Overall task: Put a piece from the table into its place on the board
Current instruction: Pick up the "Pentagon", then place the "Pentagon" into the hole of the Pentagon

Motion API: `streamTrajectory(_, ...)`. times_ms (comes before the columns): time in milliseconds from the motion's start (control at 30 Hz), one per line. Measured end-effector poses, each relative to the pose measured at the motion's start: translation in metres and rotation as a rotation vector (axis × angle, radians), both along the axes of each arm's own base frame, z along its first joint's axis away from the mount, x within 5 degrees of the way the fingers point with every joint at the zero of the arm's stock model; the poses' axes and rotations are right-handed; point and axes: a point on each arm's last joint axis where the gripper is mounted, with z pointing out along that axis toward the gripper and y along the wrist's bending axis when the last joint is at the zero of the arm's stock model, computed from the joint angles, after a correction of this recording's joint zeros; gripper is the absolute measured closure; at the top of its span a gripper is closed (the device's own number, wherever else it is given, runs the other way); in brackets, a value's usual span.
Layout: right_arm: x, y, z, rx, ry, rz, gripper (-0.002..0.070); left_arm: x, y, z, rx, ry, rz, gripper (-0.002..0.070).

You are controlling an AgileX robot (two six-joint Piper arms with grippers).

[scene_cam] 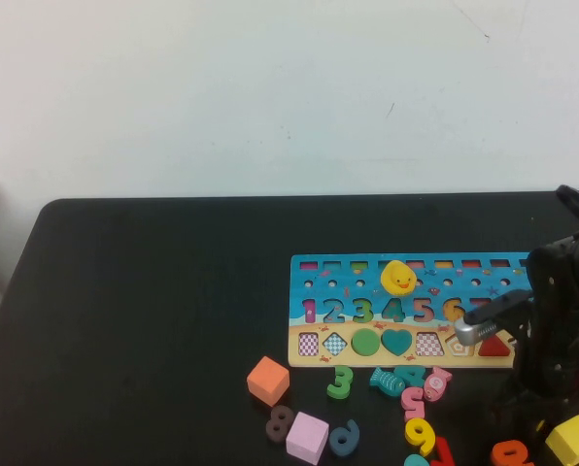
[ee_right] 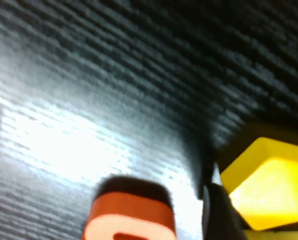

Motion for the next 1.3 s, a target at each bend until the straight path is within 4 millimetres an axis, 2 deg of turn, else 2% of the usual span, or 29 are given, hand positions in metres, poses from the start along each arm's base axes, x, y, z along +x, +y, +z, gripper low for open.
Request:
streamTrajectory(133,0.007,0.002,0.008,0.003,-0.012,-0.002,0.031,0.0,0.0,0.0,0.0,0.0,0.0,0.0676)
streamTrajectory(367,0.029,0.011,0.056,0.067,-0.146,-0.022,0.031,0.0,0.0,0.0,0.0,0.0,0.0,0.0676)
streamTrajectory(533,0.04,0.016,0.071,0.105,-0.184,-0.041,0.031,0.0,0.0,0.0,0.0,0.0,0.0,0.0676)
streamTrajectory(700,0.044,0.022,0.072,0.162,-0.194,-0.081,0.031,0.0,0.0,0.0,-0.002,0.0,0.001,0.0676)
streamTrajectory(1067,0.051,0.029,0.049,0.21,-0.191,-0.113,0.031,0.0,0.0,0.0,-0.002,0.0,0.001,0.0676)
streamTrajectory(1300,0.06,0.032,0.042,0.22,-0.184,-0.122,0.031,0.0,0.0,0.0,-0.002,0.0,0.001,0.0676)
